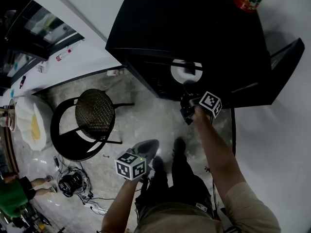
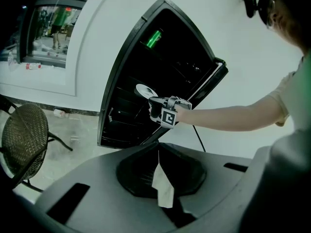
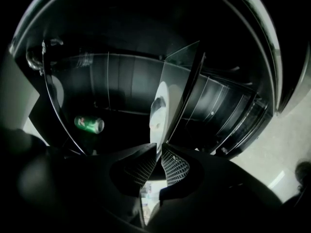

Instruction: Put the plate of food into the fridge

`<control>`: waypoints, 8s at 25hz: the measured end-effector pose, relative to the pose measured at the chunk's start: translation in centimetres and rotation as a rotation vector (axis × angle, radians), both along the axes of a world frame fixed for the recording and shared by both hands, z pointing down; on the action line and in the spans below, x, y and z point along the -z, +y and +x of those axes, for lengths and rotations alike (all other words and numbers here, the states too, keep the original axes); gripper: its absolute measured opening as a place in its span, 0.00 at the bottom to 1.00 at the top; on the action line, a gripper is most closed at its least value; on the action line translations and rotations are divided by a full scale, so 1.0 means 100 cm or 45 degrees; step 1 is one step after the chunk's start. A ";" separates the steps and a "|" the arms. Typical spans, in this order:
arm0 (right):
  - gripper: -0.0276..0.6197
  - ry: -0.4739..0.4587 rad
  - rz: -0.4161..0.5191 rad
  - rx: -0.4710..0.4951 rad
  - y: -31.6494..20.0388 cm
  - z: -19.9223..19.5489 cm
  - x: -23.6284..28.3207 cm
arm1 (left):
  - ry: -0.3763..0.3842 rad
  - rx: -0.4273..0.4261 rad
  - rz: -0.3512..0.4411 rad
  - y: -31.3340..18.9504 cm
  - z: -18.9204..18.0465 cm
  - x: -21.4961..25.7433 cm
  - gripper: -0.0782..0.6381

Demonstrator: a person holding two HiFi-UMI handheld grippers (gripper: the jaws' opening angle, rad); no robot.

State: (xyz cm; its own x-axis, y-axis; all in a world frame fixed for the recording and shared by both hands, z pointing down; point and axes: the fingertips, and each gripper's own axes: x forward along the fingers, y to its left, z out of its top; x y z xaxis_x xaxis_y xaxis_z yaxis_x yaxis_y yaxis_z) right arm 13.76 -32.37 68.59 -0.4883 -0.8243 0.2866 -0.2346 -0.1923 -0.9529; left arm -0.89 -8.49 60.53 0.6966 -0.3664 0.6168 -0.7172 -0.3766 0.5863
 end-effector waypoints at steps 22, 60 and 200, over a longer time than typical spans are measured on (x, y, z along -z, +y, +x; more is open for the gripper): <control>0.10 0.056 0.033 -0.038 -0.027 -0.004 0.010 | -0.007 0.012 -0.014 0.003 -0.011 -0.005 0.13; 0.10 0.590 0.132 0.391 -0.029 -0.016 0.009 | -0.007 0.041 -0.014 0.003 -0.022 -0.007 0.13; 0.08 1.167 0.589 0.467 0.341 -0.098 0.307 | 0.312 -0.099 0.860 0.082 -0.058 0.226 0.13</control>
State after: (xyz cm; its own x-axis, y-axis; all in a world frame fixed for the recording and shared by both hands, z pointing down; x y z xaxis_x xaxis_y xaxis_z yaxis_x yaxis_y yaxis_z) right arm 3.93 1.76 37.85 -0.4852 -0.7939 0.3663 -0.8627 0.3664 -0.3487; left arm -6.64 -0.28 37.97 0.8252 -0.5565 0.0961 -0.5517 -0.7579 0.3483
